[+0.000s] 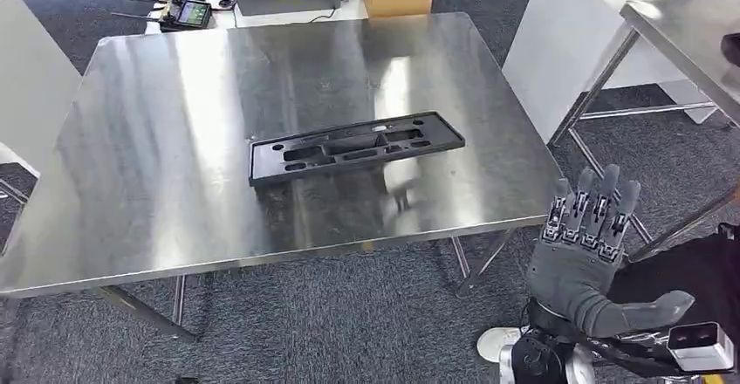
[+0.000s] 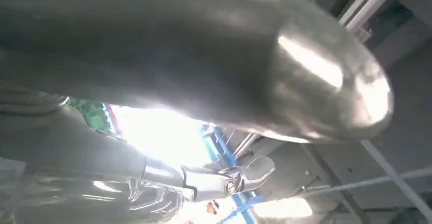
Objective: Take the parts from the cabinet and place them on the table.
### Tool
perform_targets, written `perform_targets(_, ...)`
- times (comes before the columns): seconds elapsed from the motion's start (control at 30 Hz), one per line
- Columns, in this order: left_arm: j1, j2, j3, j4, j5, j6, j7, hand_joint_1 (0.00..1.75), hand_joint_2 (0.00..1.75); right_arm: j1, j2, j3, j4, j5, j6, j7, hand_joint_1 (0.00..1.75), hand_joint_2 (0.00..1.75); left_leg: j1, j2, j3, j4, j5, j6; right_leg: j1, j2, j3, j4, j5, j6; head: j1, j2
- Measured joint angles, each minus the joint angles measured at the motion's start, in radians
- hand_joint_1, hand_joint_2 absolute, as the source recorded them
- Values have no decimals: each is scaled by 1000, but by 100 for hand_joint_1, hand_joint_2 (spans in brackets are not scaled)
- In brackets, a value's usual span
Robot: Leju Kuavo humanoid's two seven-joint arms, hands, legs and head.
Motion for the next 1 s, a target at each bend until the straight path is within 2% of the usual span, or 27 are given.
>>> perform_targets(0.03, 0, 0, 0, 0, 0, 0, 0, 0, 0, 0, 0, -1, 1, 0, 0, 0, 0, 0, -2, -1, -7, 0, 7, -1, 3, 0, 55, -82, 27, 5, 0, 0)
perform_targets(0.07, 0, -1, 0, 0, 0, 0, 0, 0, 0, -1, 0, -1, 1, -1, 0, 0, 0, 0, -4, -2, -13, 0, 15, -4, 4, 0, 117, -178, 46, 2, -1, 0)
perform_targets(0.1, 0, -3, 0, 0, 0, 0, 0, 0, 0, -3, 0, -1, 1, -2, 1, 0, 0, 0, -5, -2, -18, 1, 21, -9, 9, 0, 167, -259, 37, -12, -1, 0)
perform_targets(0.13, -1, -3, 1, 0, 0, 0, 0, 0, 0, -3, 0, -1, 1, -2, 1, 0, 0, 0, -7, -1, -20, -1, 31, -16, 21, -1, 173, -264, 49, -14, -4, 0)
perform_targets(0.2, -1, -3, 2, 0, 0, 0, -1, 0, 0, -4, 1, -6, 1, -5, 1, 0, 0, 0, -5, 0, -21, -3, 43, -26, 22, 1, 151, -266, 57, -21, 2, 0)
perform_targets(0.23, 0, -3, 2, 0, 0, 0, -1, 0, 0, -3, 1, -8, 1, -5, 1, 1, 0, 0, -4, 0, -21, -6, 49, -33, 23, 0, 148, -269, 63, -30, 0, 0)
perform_targets(0.27, 0, -2, 4, 0, 0, 2, -1, 0, 0, -4, 3, -8, 2, -5, 1, 2, 0, 0, 1, -4, -30, 6, 39, -38, -11, -2, 147, -279, 79, -43, 2, 0)
perform_targets(0.3, 0, -2, 5, 0, 0, 2, -1, 0, 0, -6, 4, -9, 3, -5, 1, 3, 0, 0, 1, -5, -41, 29, -4, -45, -4, -5, 146, -279, 88, -47, 0, 0)
perform_targets(0.33, 1, -2, 5, 0, 0, 2, -1, 0, 0, -5, 5, -10, 5, -5, 1, 3, 0, 0, 5, -6, -57, 87, -67, -48, -4, -7, 130, -278, 97, -61, -6, 0)
perform_targets(0.37, 1, -2, 6, 0, 0, 2, -1, 0, 0, -4, 5, -10, 6, -5, 1, 5, 0, 0, 9, -6, -78, 165, -123, -54, -4, -7, 125, -278, 107, -60, -4, 0)
perform_targets(0.4, 1, -2, 6, 0, 0, 2, -1, 0, 0, -4, 5, -11, 7, -5, 1, 6, 0, 0, 11, -6, -98, 238, -161, -61, -4, -9, 112, -276, 116, -60, -5, 0)
perform_targets(0.43, 1, -2, 7, 0, 0, 2, -2, 0, 0, -3, 6, -12, 10, -4, 1, 7, 0, 0, 15, -6, -107, 290, -172, -67, -4, -9, 99, -274, 126, -56, -7, 0)
perform_targets(0.47, 1, -2, 7, 0, 0, 2, -2, 0, 0, -2, 6, -12, 13, -4, 1, 9, 0, 0, 21, -5, -96, 301, -159, -72, -6, -10, 86, -272, 134, -53, -6, 0)
perform_targets(0.5, 1, -2, 7, 0, 0, 2, -2, 0, 0, -1, 6, -13, 16, -4, 1, 11, 0, 0, 28, -5, -59, 262, -124, -78, -10, -10, 72, -265, 140, -44, -6, 0)
perform_targets(0.57, 0, -2, 7, 0, 0, 2, -3, 0, 0, -2, 6, -14, 19, -4, 1, 13, 0, 0, 40, -4, 61, 98, -67, -91, -19, -10, 47, -243, 145, -34, -6, 0)
perform_targets(0.6, -2, -3, 7, -1, 0, 2, -3, 0, 0, -3, 6, -14, 19, -4, 1, 13, 0, 0, 43, -7, 100, 28, -106, -103, -14, -12, 35, -230, 147, -30, -9, 0)
perform_targets(0.63, -2, -3, 7, -1, 0, 2, -4, 0, 0, -4, 6, -15, 19, -4, 0, 13, 0, 0, 33, -14, 101, 28, -97, -85, -10, -11, 23, -221, 152, -23, -13, 0)
perform_targets(0.67, -1, -3, 7, -1, 0, 3, -4, 0, 0, -4, 8, -15, 20, 1, -3, 16, 0, 0, 34, -14, 90, 32, -96, -78, -5, -11, 22, -222, 156, -16, -6, 0)
perform_targets(0.7, -1, -3, 8, -1, 0, 3, -4, 0, 0, -5, 8, -15, 20, 3, -7, 17, 0, 0, 31, -14, 83, 32, -96, -67, -3, -11, 22, -221, 163, -7, -8, 0)
perform_targets(0.77, -1, -3, 8, -1, 0, 6, -3, 0, 0, -4, 8, -16, 23, 18, -27, 31, 0, 0, 25, -10, 64, 24, -74, -38, 2, -8, 11, -227, 178, 18, -5, 0)
perform_targets(0.8, -3, -5, 8, -1, 0, 6, -3, 0, 0, -4, 8, -16, 27, 26, -39, 38, 0, 0, 22, -7, 55, 24, -63, -24, -8, -5, -6, -203, 145, 11, -5, 0)
perform_targets(0.83, -3, -5, 8, -1, 0, 6, -3, 0, 0, -5, 8, -16, 31, 39, -48, 45, 0, 0, 22, -6, 42, 24, -54, -14, -7, -5, -31, -154, 95, -2, 1, 0)
perform_targets(0.87, -2, -5, 8, -1, 0, 8, -3, 0, 0, -7, 8, -16, 38, 62, -66, 57, 0, 0, 19, -5, 31, 24, -44, -8, -7, -5, -52, -84, 44, -12, 2, 0)
perform_targets(0.9, -1, -4, 8, -1, 0, 4, -4, 0, 0, -10, 4, -16, 51, 93, -89, 77, 0, 0, 16, -4, 16, 24, -33, -6, -7, -4, -74, -4, 1, -17, 3, 0)
perform_targets(0.93, -1, -4, 8, -1, 0, -1, -8, 0, 0, -10, 0, -13, 71, 134, -119, 100, 0, 0, 12, -3, 1, 25, -22, -5, -7, -4, -86, 62, -22, -14, 2, 0)
perform_targets(0.97, 2, -3, 8, -1, 0, -9, -12, 0, 0, -9, -6, -8, 92, 183, -156, 122, 0, 0, 8, -3, -10, 25, -11, -5, -6, -3, -77, 85, -19, -8, 2, 0)
perform_targets(1.0, 4, -2, 8, -1, 0, -11, -16, 0, 0, -8, -11, 2, 124, 228, -188, 125, 0, 0, 4, -3, -24, 26, 0, -4, -2, -3, -46, 64, 0, -1, 3, 0)
